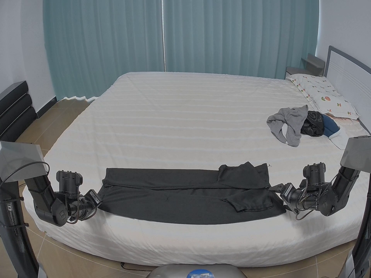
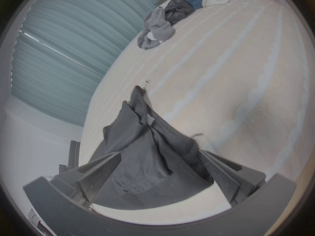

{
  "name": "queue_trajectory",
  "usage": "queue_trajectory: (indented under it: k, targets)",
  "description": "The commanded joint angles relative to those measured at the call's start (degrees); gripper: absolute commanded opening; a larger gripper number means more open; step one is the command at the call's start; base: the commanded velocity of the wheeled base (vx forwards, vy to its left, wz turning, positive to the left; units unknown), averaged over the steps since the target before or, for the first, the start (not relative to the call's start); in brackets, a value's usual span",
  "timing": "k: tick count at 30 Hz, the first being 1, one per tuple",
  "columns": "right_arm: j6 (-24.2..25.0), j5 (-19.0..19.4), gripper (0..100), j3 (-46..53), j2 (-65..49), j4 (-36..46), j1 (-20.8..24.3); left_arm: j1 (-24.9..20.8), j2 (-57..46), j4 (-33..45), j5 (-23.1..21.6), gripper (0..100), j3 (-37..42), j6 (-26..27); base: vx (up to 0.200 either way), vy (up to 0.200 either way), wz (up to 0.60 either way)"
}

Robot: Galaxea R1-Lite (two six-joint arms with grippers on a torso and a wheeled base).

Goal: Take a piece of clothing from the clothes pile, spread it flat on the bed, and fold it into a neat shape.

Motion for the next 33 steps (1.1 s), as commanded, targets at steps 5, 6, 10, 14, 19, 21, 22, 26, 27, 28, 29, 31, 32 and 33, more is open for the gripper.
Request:
queue_trajectory:
  k: [5, 6, 10, 14, 19, 21, 22, 26, 27, 28, 29, 31, 32, 33]
  targets:
    - [-1.02, -0.03, 100, 0.2, 0.64, 0.52, 0.09, 0.04, 0.38, -0.05, -0.02, 0, -0.1, 0.0, 0.0, 0.0, 0.0]
    - [-1.2, -0.12, 100, 0.2, 0.64, 0.88, 0.09, 0.04, 0.38, -0.05, -0.02, 0, -0.1, -0.09, 0.0, 0.0, 0.0]
    - [-1.9, -0.12, 100, -0.24, 0.46, 3.86, -0.17, 0.04, 0.47, -0.05, -0.02, 0, -0.1, 0.0, 0.0, 0.0, 0.0]
    - [-3.05, -0.47, 100, -0.33, 0.73, 4.74, -0.26, 0.04, 0.47, -0.05, -0.02, 0, -0.19, -0.09, 0.0, 0.0, 0.0]
    - [-4.45, -2.41, 0, -0.33, 1.96, 4.22, -0.26, 0.04, 0.47, -0.05, -0.02, 0, -0.1, 0.0, 0.0, 0.0, 0.0]
    - [-4.54, -2.76, 0, -0.33, 1.87, 4.39, -0.26, 0.04, 0.47, -0.05, -0.02, 0, -0.1, 0.0, 0.0, 0.0, 0.0]
    - [-4.63, -2.93, 0, -0.42, 1.78, 4.74, -0.26, 0.04, 0.47, -0.05, -0.02, 0, -0.19, 0.0, 0.0, 0.0, 0.0]
    - [-7.09, -5.13, 0, 0.11, 1.61, 4.83, -0.26, 0.13, 0.55, -0.05, -0.02, 0, -0.28, -0.09, 0.0, 0.0, 0.0]
    - [-7.44, -5.39, 0, 0.2, 1.61, 4.83, -0.26, 0.13, 0.47, -0.05, -0.02, 0, -0.36, -0.09, 0.0, 0.0, 0.0]
    - [-8.14, -6.1, 0, 0.46, 1.43, 4.83, -0.34, 0.13, 0.47, -0.05, -0.02, 0, -0.36, -0.09, 0.0, 0.0, 0.0]
    - [-8.23, -6.18, 0, 0.46, 1.26, 4.83, -0.34, 0.13, 0.47, -0.05, -0.02, 0, -0.36, 0.0, 0.0, 0.0, 0.0]
    - [-8.23, -6.27, 0, 0.55, 0.99, 4.83, -0.34, 0.13, 0.47, -0.05, -0.02, 0, -0.36, 0.0, 0.0, 0.0, 0.0]
    - [-8.23, -6.27, 0, 0.55, 0.73, 4.92, -0.34, 0.13, 0.47, -0.05, -0.02, 0, -0.36, -0.09, 0.0, 0.0, 0.0]
    - [-8.23, -6.27, 0, 0.55, 0.73, 4.92, -0.34, 0.13, 0.47, -0.05, -0.02, 0, -0.36, 0.0, 0.0, 0.0, 0.0]
